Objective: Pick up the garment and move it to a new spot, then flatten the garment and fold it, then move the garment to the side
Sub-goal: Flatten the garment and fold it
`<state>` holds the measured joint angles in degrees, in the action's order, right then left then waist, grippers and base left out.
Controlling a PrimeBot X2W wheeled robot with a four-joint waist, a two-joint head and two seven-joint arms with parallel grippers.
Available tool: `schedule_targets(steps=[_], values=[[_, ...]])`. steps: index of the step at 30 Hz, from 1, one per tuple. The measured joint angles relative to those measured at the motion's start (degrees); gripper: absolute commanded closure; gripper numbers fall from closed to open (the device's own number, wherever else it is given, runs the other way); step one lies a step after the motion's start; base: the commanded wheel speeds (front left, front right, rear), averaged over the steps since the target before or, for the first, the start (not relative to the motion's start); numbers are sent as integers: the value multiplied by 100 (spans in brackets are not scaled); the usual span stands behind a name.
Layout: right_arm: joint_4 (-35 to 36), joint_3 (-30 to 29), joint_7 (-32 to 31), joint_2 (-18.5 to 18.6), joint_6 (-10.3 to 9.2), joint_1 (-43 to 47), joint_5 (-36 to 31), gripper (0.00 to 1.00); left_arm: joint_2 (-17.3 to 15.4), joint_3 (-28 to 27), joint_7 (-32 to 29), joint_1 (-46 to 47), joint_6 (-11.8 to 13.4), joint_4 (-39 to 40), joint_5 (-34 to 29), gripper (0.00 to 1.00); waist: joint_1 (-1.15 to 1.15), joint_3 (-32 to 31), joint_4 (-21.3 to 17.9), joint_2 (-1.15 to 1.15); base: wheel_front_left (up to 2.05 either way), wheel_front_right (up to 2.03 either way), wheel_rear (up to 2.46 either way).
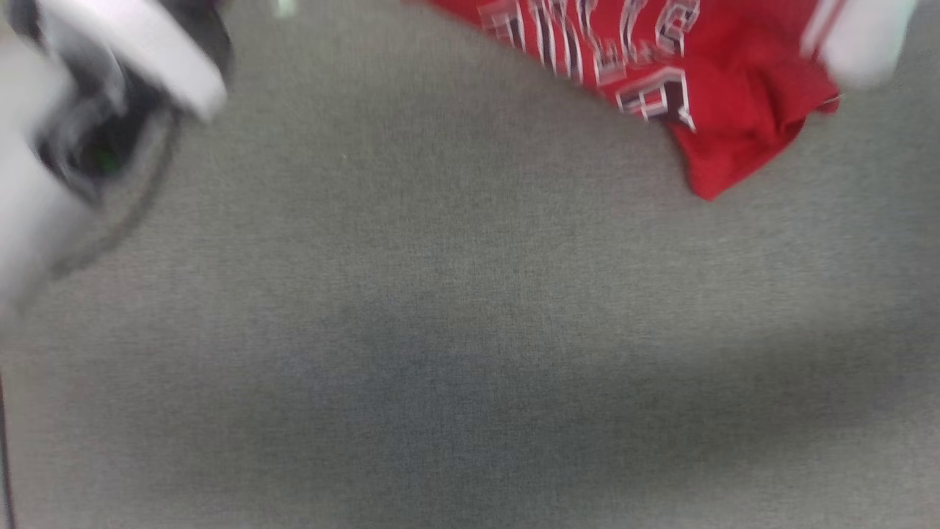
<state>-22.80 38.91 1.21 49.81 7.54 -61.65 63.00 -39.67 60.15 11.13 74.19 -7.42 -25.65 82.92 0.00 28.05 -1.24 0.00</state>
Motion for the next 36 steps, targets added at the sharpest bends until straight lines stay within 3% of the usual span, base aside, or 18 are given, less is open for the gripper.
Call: schedule_targets(steps=[8, 15, 21, 28, 36], values=[[-1778, -848, 267, -1488, 4, -2253, -659, 100, 637, -776, 223, 1875, -2, -1795, 103, 100, 0, 518, -104, 0, 0, 0, 0], [-2453, -1276, 898, -1946, 3, -3417, -1067, 100, 992, -1221, 363, 2944, -12, -2167, -66, 100, 0, 278, -169, 0, 0, 0, 0], [-2488, -1029, 754, -1779, 2, -3130, -1128, 100, 865, -1145, 379, 2326, -13, -1701, -162, 100, 0, -67, -146, 0, 0, 0, 0], [-1473, -211, 41, -1200, 2, -1128, -688, 100, 356, -726, 367, 104, -13, -911, 233, 100, 0, -320, -99, 0, 0, 0, 0], [-83, 141, -412, -298, 2, 1299, -112, 100, -147, -53, 230, -2346, -13, 200, 586, 100, 0, -558, -10, 0, 0, 0, 0]])
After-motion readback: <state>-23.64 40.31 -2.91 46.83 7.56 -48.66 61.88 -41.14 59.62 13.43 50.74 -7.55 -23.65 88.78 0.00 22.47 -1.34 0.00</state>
